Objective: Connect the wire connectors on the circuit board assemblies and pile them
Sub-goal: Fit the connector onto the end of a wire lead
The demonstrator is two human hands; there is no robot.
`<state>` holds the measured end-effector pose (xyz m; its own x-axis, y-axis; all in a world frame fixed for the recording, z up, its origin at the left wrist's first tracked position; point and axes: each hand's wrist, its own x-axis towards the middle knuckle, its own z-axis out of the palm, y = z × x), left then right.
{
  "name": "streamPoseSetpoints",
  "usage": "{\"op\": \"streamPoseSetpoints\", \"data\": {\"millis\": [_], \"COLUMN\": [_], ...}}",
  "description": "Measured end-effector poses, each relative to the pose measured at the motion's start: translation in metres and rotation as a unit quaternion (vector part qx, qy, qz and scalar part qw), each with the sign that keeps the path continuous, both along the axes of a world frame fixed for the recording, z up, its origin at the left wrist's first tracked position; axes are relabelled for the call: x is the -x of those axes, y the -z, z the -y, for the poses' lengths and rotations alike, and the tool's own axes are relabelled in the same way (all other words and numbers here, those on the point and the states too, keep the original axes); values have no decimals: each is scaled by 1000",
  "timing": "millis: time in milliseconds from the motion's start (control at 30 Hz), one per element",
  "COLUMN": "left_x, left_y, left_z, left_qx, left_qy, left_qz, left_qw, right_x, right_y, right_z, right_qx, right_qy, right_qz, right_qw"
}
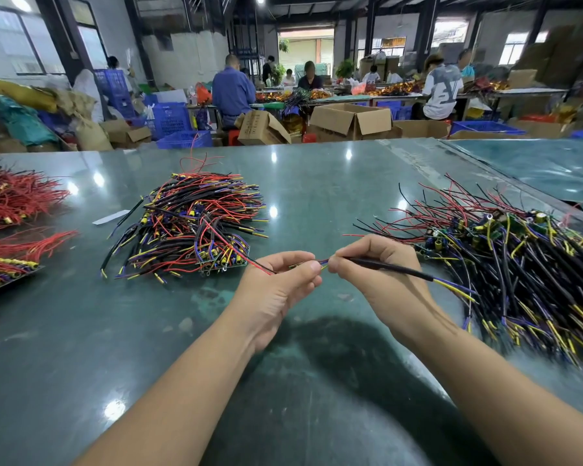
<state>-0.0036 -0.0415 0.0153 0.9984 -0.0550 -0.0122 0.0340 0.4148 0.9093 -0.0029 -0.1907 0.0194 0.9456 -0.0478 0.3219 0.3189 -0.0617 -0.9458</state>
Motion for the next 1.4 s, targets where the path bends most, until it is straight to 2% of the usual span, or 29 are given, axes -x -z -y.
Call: {"op": "streamPoseSetpoints", "data": {"millis": [100, 267, 467, 667, 833, 867, 933, 1000, 1067, 1233, 1400], "left_x": [0, 2, -2, -1, 1, 1, 1, -1, -2, -3, -4], "left_y": [-3, -5, -7, -6, -4, -3, -4, -5, -6, -6, -4], "left_z": [-3, -3, -9, -10, -7, -6, -7, -10, -12, -12, -13], "left_qx": [2, -8, 2, 2, -22, -26, -26, -23, -23, -28, -34], "left_qy": [5, 19, -16, -5, 13, 14, 7, -7, -14, -16, -14], "left_qz": [0, 0, -8, -5, -5, -6, -6, -9, -11, -13, -13], "left_qw": [1000, 1000, 1000, 1000, 1000, 1000, 1000, 1000, 1000, 999, 999], "right_x": [0, 1, -8, -16, -25, -26, -28, -29, -30, -33, -32], "right_y": [-1, -2, -6, -8, -2, 0, 3, 4, 7, 4, 2], "right_z": [0, 2, 9, 20, 24, 25, 32, 39, 41, 36, 33], "right_qx": [-63, -182, -258, -354, -298, -247, -81, 38, 22, -132, -185], "right_qy": [-47, -139, -87, -23, 66, 100, 165, 172, 141, 96, 81], "right_qz": [-16, -75, -94, -118, -83, -68, -16, 16, -3, -57, -63], "right_qw": [997, 971, 958, 927, 949, 961, 983, 984, 990, 985, 977]}}
